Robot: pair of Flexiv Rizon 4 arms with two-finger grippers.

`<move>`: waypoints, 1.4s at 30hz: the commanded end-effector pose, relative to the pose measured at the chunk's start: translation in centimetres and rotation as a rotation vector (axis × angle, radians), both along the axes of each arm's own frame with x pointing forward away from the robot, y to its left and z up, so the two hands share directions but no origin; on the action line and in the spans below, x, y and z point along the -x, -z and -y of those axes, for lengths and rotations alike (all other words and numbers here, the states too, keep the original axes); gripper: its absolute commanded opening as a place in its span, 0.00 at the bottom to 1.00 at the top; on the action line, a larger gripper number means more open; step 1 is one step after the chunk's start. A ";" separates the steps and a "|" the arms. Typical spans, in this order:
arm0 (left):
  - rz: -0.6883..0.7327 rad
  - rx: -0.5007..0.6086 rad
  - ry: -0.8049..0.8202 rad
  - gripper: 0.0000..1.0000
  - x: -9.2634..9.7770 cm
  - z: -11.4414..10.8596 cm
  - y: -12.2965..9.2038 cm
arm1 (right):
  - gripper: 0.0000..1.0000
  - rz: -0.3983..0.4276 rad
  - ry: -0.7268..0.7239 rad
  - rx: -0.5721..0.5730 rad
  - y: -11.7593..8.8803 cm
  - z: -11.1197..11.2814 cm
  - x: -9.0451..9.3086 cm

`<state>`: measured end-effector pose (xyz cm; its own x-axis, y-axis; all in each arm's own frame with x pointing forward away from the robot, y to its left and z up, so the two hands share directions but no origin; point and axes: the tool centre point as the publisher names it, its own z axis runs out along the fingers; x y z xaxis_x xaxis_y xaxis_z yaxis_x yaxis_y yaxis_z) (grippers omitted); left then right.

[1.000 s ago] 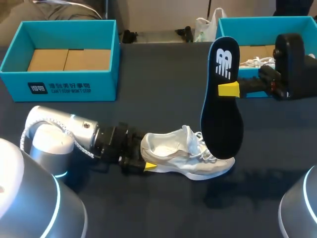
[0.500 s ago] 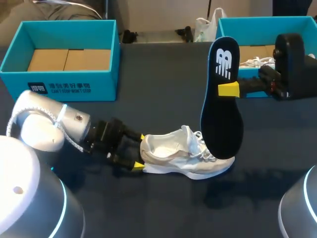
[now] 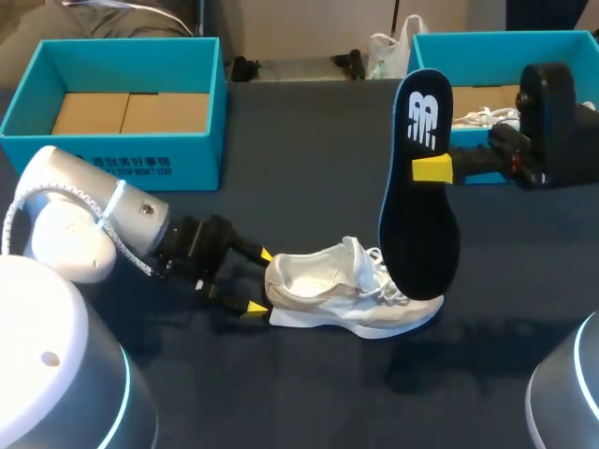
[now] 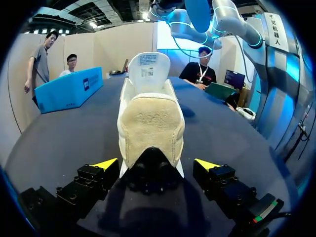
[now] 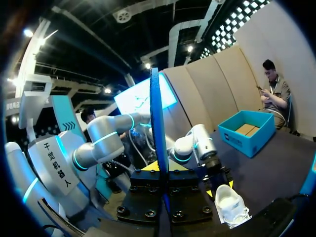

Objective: Take the shoe out of the shoebox, open the shoe tongue, remove and reinsert the insole, then place the shoe into the shoebox

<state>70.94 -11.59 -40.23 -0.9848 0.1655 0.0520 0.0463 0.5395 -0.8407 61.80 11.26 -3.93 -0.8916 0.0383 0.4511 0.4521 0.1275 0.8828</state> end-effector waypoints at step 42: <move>0.104 -0.741 -0.008 1.00 -0.2 0.2 -6.7 | 0.00 -0.001 0.002 0.002 0.0 -0.1 0.1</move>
<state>70.45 -11.14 -34.45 -0.9928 0.1135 0.0388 0.0914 0.9251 -0.3687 61.80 11.25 -3.93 -0.8917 0.0382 0.4510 0.4520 0.1272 0.8829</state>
